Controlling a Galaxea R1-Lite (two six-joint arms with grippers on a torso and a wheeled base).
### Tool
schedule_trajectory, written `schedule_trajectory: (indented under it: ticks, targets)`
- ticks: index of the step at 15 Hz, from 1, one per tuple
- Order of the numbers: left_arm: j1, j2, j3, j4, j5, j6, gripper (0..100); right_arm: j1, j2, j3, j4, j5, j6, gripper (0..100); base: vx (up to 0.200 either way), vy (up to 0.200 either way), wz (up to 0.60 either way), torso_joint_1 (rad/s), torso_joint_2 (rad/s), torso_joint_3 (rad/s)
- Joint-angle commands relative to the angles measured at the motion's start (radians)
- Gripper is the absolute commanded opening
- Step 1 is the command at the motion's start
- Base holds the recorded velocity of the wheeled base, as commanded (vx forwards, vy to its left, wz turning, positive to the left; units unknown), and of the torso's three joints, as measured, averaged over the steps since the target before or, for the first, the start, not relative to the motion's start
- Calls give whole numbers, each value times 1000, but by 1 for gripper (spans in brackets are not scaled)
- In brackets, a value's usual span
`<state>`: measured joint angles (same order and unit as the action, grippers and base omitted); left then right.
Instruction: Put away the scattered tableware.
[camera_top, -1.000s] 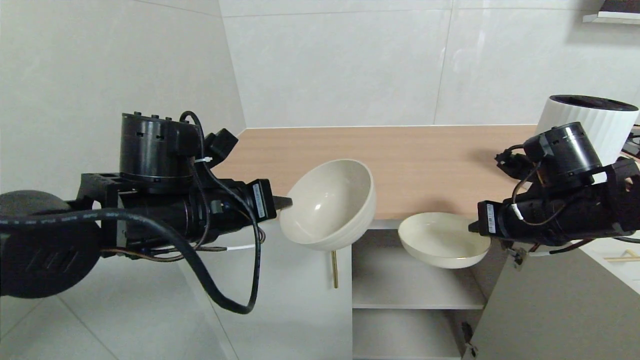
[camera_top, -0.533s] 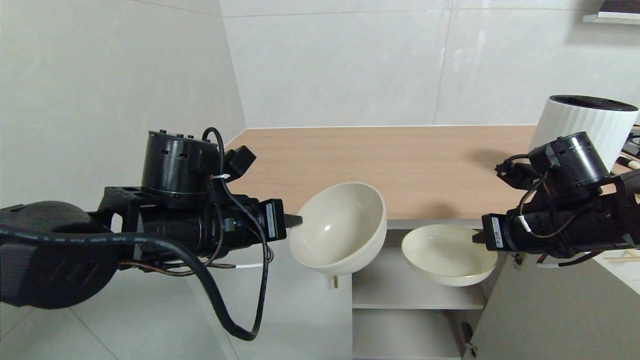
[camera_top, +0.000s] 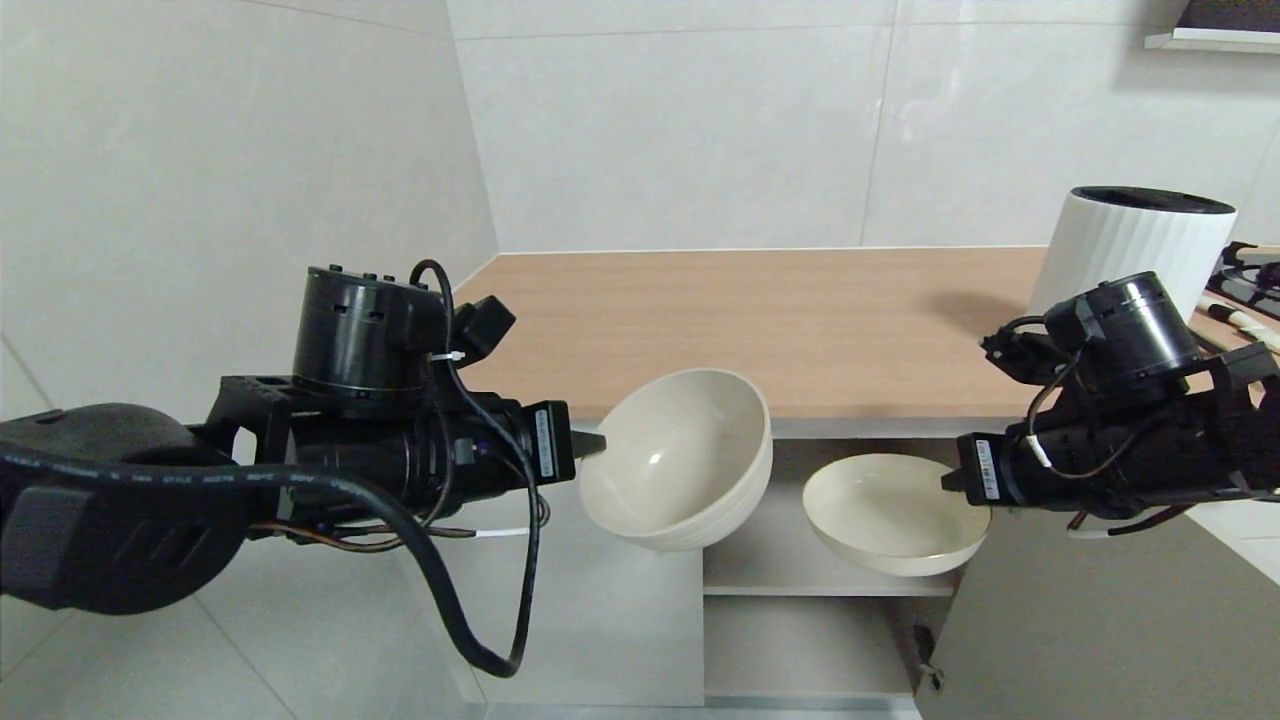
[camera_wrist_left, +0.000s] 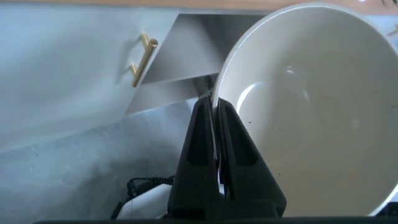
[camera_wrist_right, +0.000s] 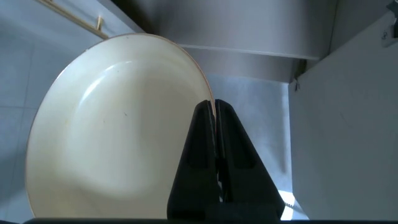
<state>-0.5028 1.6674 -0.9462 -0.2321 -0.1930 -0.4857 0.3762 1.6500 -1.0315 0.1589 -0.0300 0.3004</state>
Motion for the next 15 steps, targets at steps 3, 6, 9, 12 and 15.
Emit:
schedule_trajectory:
  ticks: [3, 6, 9, 12, 15]
  targets:
    - [0, 3, -2, -1, 0, -1, 0, -2, 25, -2, -12, -2, 2, 0, 0, 0, 0, -37, 98, 63]
    - [0, 11, -2, -1, 1, -1, 0, -2, 36, -4, -13, -4, 2, 0, 0, 0, 0, -155, 395, 238]
    - [0, 11, -3, -1, 1, -1, 0, -3, 44, -2, -21, -4, 2, 0, 0, 0, 0, -168, 458, 295]
    - [0, 29, -2, -1, 1, -1, 0, -3, 51, 1, -25, -7, 2, 0, 0, 0, 0, -155, 465, 300]
    - [0, 34, -2, -1, 0, -1, 0, -3, 51, -1, -27, -5, 2, 0, 0, 0, 0, -126, 455, 326]
